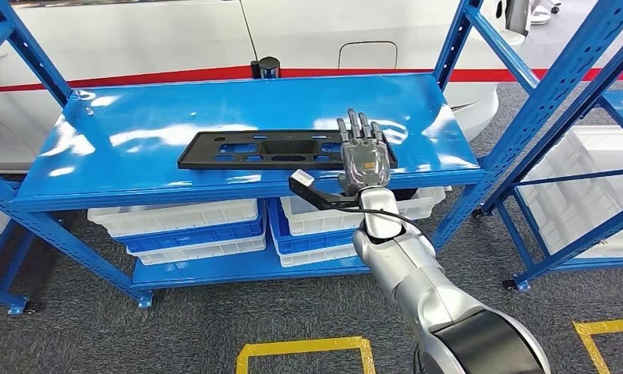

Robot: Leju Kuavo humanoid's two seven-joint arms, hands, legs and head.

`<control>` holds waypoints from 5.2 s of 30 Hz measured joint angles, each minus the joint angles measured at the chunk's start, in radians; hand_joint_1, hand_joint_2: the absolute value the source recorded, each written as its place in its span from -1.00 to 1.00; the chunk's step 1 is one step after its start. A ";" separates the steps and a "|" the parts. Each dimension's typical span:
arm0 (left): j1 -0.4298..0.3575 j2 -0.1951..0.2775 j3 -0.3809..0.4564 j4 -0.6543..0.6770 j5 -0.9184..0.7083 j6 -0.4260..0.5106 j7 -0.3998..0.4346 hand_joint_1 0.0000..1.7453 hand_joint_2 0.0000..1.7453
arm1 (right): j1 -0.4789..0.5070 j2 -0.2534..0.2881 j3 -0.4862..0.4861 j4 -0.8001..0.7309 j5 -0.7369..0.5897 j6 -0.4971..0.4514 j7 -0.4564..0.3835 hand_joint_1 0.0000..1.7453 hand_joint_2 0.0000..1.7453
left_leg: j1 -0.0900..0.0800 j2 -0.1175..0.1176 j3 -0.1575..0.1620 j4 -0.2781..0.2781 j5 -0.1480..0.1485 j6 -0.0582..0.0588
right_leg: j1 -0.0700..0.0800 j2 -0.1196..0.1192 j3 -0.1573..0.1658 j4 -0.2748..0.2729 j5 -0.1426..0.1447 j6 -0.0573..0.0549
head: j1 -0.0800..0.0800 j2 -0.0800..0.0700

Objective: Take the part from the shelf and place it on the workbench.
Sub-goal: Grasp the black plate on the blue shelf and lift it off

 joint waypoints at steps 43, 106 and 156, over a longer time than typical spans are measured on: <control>-0.018 -0.009 -0.015 0.002 0.030 0.011 -0.004 -1.00 -1.00 | -0.031 0.033 -0.020 0.108 0.000 0.007 -0.021 -1.00 1.00 | 0.000 0.000 0.000 0.000 0.000 0.000 | 0.000 0.000 0.000 0.000 0.000 0.000 | 0.000 0.000; -0.007 -0.007 -0.015 0.010 0.051 0.012 -0.015 -1.00 -1.00 | -0.050 0.053 -0.029 0.142 0.000 0.000 -0.023 -1.00 1.00 | 0.005 0.004 -0.101 0.227 -0.128 -0.032 | -0.009 0.005 -0.111 0.023 0.080 -0.031 | -0.006 0.000; -0.006 -0.008 -0.016 0.014 0.062 0.015 -0.017 -1.00 -1.00 | -0.029 0.035 -0.077 0.142 -0.004 0.013 -0.042 1.00 1.00 | -0.005 -0.002 -0.050 -0.012 0.050 -0.001 | 0.002 0.008 -0.068 0.002 0.055 -0.007 | -0.003 0.000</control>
